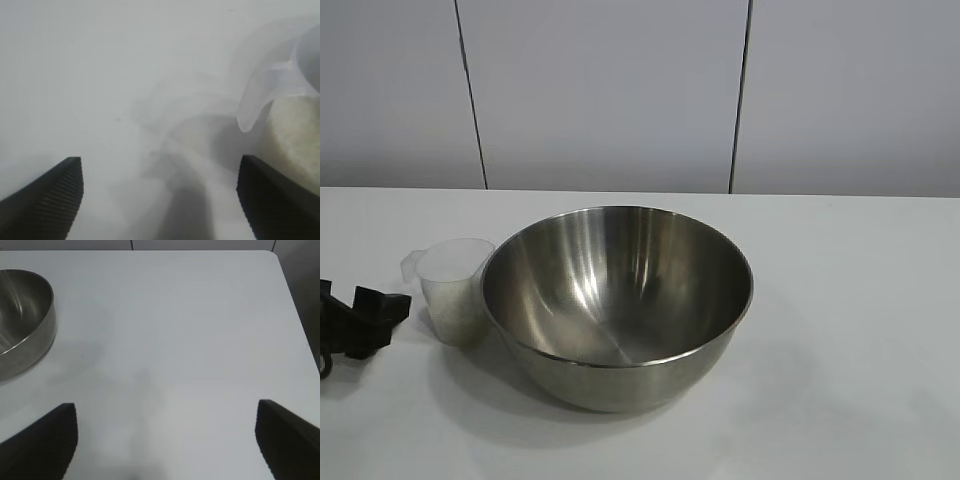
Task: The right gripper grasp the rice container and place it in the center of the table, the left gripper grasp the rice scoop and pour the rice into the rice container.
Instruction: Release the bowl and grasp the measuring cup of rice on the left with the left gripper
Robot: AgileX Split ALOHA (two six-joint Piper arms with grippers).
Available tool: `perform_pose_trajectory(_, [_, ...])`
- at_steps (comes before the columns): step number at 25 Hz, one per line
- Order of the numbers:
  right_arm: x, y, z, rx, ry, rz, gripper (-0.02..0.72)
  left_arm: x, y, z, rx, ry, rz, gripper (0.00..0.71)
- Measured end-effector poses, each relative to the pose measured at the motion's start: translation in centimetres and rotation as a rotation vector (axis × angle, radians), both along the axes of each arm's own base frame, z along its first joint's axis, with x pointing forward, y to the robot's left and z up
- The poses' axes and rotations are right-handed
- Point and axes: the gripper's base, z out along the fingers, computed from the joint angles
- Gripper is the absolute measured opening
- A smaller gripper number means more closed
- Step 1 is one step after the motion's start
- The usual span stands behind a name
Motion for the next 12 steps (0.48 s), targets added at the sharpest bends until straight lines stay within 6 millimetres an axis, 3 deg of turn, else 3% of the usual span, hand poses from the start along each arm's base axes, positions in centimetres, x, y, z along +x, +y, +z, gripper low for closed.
perform_pose_trajectory(12, [0.0, 0.0, 0.0, 0.000, 0.000, 0.000, 0.662, 1.6, -0.3, 0.6, -0.004, -0.058, -0.008, 0.603])
